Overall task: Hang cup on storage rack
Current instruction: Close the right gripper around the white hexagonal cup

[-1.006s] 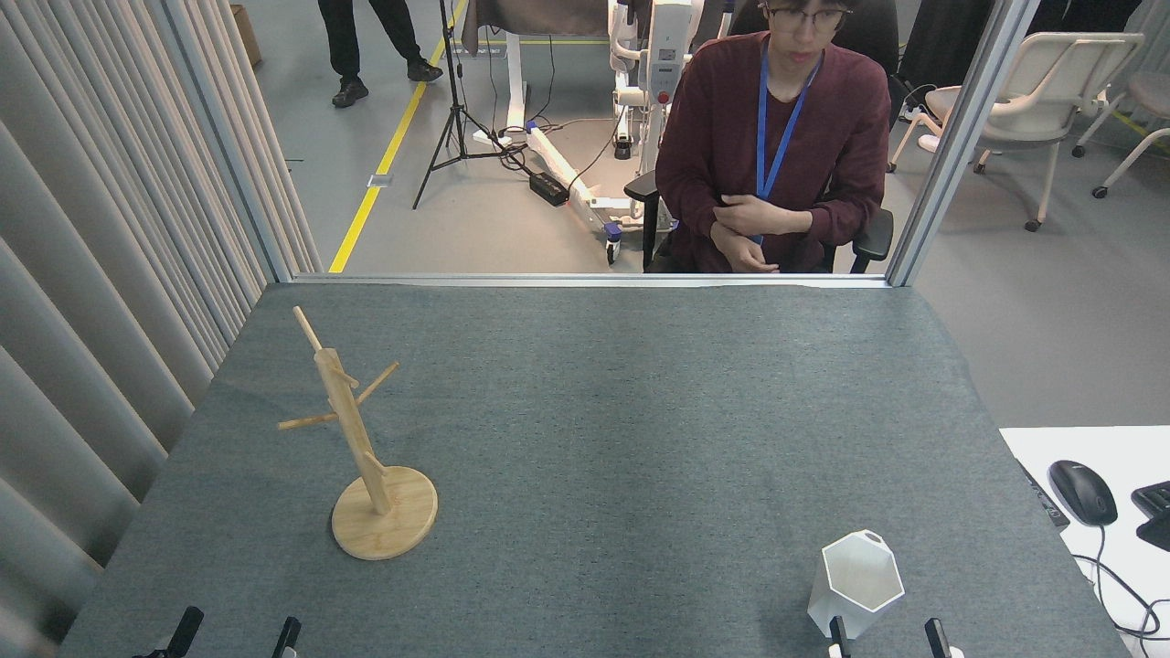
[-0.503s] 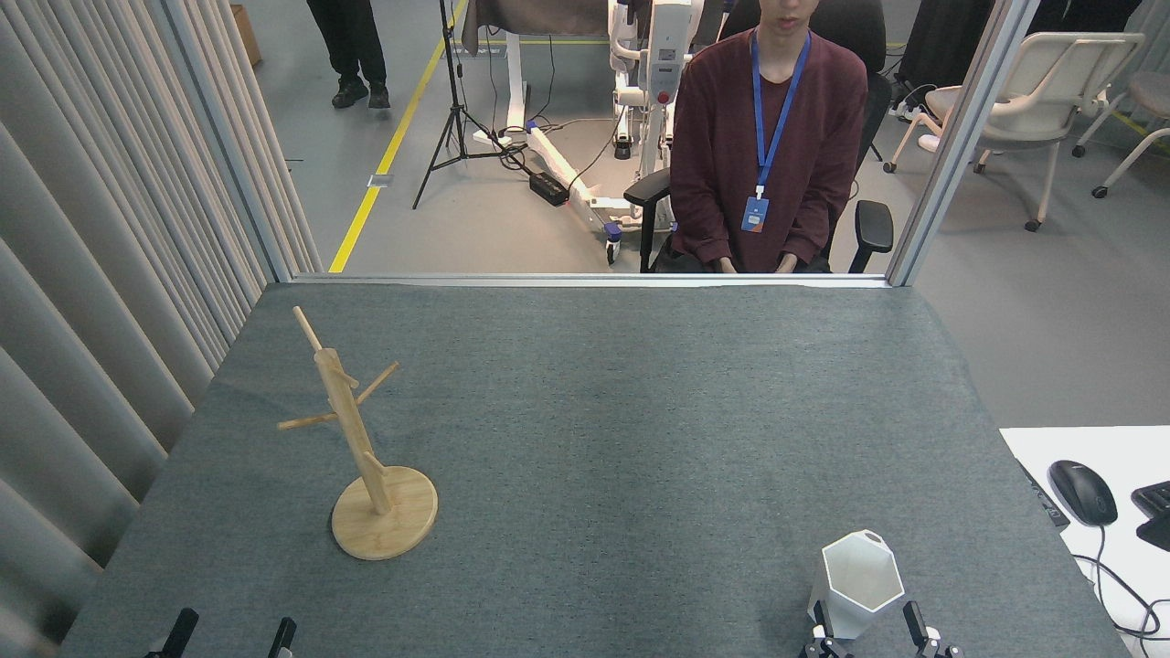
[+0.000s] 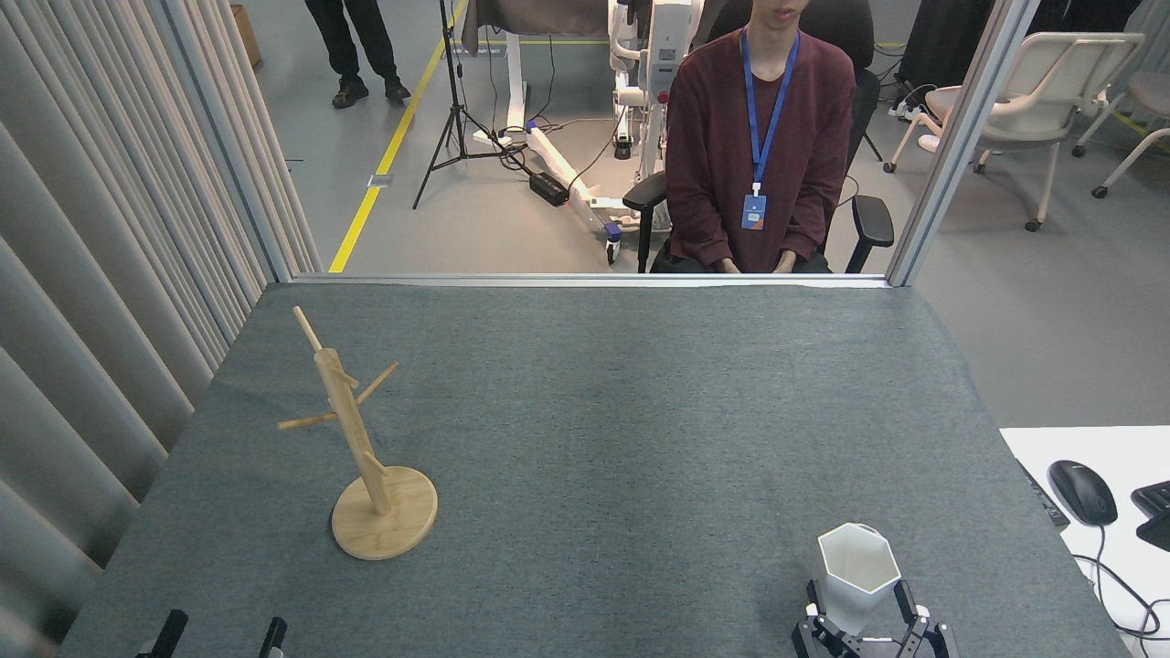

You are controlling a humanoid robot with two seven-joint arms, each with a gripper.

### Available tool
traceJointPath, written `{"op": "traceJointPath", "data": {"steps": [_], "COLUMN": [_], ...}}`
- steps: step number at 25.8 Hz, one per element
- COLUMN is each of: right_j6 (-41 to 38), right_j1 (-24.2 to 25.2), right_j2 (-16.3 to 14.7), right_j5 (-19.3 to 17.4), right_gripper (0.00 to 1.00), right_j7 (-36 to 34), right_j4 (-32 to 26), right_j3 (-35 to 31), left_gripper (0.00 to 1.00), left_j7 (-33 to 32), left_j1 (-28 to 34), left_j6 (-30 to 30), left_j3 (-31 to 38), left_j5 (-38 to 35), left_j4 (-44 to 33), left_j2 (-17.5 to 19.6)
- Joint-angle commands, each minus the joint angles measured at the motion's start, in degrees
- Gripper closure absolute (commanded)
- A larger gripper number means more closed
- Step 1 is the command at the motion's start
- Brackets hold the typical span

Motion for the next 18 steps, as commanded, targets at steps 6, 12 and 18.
{"op": "traceJointPath", "data": {"steps": [6,12,18], "right_j6": [-0.1,-0.3,-0.3], "right_j1": [-0.3,-0.2,-0.3], "right_j2": [-0.1,-0.5,-1.2], "right_j5": [-0.1,-0.4,-0.6], "right_gripper": [0.01,0.01,0.01], "right_j7": [-0.1,-0.2,-0.2], "right_j4": [0.3,0.3,0.4], "right_j3": [0.0,-0.2,-0.4], "left_gripper": [0.00,0.00,0.00], "left_j7": [0.0,0.0,0.1], "left_j1": [0.0,0.0,0.0], "left_j6": [-0.1,-0.1,-0.1], "left_j3": [0.3,0.4,0.4], "left_j5": [0.1,0.1,0.1], "left_j4": [0.0,0.0,0.0], "left_j2": [0.0,0.0,0.0]}}
